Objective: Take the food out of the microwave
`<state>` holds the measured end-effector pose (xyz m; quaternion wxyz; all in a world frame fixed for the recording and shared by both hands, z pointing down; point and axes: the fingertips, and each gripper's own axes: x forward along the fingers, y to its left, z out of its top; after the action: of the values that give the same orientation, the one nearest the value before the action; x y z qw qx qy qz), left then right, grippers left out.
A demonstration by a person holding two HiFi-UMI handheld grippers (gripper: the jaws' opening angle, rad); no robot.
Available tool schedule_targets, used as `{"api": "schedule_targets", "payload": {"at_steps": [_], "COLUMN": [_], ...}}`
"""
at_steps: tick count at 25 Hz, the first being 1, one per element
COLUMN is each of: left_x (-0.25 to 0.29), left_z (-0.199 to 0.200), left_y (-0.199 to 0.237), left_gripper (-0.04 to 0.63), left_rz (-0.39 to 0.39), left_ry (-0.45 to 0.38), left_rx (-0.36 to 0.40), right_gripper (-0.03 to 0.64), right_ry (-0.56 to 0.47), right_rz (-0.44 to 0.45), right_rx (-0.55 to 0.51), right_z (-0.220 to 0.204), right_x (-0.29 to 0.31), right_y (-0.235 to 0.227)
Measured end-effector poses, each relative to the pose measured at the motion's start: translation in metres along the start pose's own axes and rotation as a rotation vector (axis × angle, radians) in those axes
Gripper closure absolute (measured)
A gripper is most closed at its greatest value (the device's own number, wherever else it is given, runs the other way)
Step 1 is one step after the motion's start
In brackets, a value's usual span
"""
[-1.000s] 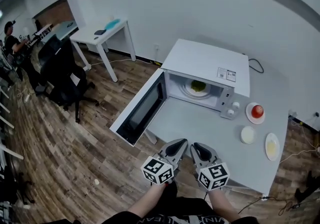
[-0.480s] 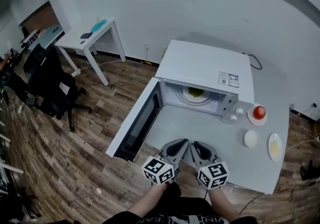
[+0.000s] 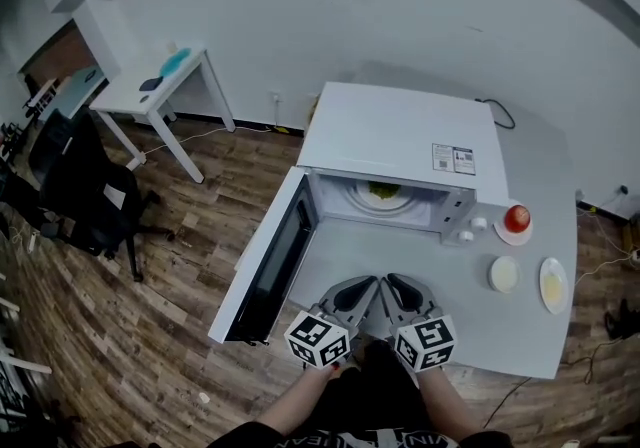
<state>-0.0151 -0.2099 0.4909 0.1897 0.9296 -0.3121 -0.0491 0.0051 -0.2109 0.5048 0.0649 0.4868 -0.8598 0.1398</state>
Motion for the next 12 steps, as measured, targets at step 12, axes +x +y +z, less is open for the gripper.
{"api": "schedule_targets", "payload": {"at_steps": [12], "left_x": [0.026], "left_z": [0.01], "left_y": [0.037], "left_gripper": [0.584], "left_rz": [0.04], "left_ry": [-0.001], "left_rx": [0.037], "right_gripper": [0.557], "right_ry": [0.03], "right_rz": [0.024], "right_rx": [-0.138], "right_z": [0.014], "right_x": [0.049], "right_y": [-0.025]}}
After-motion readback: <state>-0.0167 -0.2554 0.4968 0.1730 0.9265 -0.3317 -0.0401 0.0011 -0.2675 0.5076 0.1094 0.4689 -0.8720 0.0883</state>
